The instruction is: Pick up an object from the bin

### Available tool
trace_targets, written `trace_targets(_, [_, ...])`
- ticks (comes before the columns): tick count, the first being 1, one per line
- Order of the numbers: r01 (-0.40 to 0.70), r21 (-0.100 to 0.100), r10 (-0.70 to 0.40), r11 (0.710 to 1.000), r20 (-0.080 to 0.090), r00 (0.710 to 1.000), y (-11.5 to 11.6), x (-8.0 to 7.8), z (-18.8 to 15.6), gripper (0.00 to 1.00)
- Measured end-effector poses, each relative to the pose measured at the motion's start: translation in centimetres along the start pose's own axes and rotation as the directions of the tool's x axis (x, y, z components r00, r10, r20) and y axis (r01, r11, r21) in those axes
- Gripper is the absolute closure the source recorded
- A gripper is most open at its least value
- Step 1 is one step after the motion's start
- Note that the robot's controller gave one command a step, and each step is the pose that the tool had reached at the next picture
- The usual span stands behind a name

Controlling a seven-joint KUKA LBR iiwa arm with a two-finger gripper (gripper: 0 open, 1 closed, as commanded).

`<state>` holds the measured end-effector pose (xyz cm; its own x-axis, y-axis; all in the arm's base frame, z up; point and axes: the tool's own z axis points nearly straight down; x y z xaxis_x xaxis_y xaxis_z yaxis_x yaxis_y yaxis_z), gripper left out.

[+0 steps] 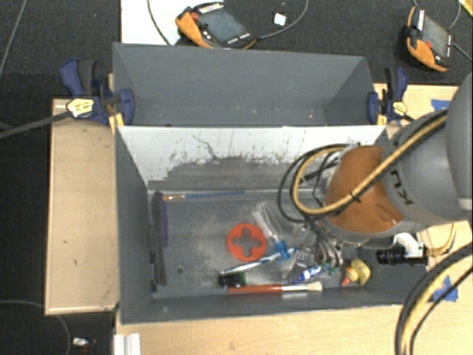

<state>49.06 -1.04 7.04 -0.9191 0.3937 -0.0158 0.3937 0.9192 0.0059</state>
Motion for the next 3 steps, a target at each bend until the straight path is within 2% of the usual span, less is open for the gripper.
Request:
trace_targets(1, [0.111,0.000,-0.111,0.994,-0.004,0.994,3.8,2.0,0.0,1.00])
trace_targets(2, [0.111,0.000,-0.111,0.994,-0.004,0.994,3.8,2.0,0.0,1.00])
trace_targets(3, [0.115,0.003,-0.115,0.993,-0.010,0.993,3.7,2.2,-4.2,1.00])
